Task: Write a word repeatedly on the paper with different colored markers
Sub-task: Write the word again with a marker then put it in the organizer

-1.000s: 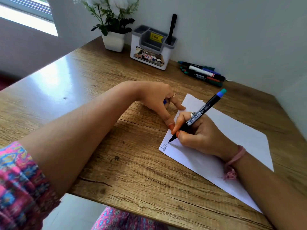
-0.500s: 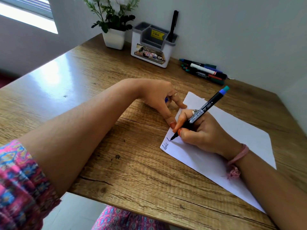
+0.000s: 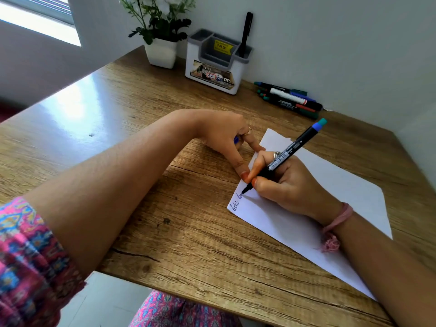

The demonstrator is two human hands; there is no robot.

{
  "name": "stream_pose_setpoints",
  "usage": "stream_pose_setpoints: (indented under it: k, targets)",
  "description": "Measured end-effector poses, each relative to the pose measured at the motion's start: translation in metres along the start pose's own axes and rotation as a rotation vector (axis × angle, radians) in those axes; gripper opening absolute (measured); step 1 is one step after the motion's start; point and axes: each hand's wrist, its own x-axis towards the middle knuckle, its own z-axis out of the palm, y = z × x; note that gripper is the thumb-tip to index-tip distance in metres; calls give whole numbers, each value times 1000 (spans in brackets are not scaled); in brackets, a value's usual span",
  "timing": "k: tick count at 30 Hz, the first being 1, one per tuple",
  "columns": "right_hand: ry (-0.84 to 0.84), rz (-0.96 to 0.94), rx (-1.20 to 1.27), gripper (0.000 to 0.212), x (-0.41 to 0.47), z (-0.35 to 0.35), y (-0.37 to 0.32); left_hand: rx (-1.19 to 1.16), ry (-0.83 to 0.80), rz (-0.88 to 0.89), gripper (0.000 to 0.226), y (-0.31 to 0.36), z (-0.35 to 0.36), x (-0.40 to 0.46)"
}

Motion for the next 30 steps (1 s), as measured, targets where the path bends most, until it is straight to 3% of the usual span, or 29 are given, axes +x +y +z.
stream_pose_setpoints:
  k: [30]
  targets:
    - [64, 40, -37, 20, 1, 1, -1, 11, -5, -2, 70, 1, -1, -1]
